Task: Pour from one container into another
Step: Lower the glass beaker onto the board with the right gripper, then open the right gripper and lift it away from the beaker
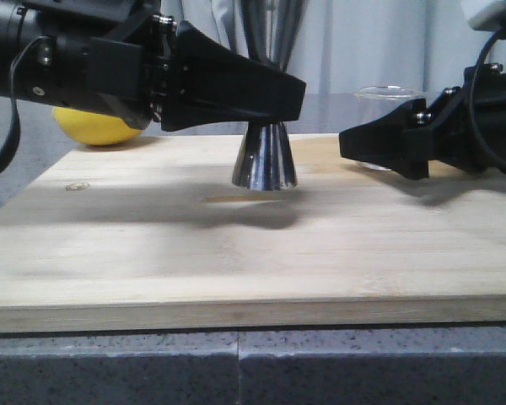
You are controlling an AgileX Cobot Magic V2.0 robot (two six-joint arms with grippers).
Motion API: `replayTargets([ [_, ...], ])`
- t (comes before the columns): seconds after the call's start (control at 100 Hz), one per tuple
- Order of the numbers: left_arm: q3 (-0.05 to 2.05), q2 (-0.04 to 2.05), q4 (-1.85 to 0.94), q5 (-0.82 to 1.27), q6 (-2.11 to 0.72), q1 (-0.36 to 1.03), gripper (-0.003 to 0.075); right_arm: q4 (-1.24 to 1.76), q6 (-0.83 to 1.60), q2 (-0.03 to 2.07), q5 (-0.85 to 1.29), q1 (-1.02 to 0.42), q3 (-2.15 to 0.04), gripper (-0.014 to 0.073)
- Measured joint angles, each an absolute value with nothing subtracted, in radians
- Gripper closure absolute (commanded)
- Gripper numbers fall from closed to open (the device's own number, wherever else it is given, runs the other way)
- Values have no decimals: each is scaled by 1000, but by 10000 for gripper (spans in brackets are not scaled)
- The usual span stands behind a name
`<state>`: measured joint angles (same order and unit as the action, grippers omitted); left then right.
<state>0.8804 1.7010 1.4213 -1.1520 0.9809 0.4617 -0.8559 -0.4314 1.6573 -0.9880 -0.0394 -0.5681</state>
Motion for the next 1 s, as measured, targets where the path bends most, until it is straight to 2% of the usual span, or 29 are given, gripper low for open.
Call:
replayTargets([
  [0.61, 880, 1701, 1423, -1152, 981, 462, 739, -829, -465, 1487, -965, -39, -568, 27],
  [1.0, 880, 1701, 1423, -1154, 981, 423, 739, -829, -483, 1288, -980, -39, -564, 27],
])
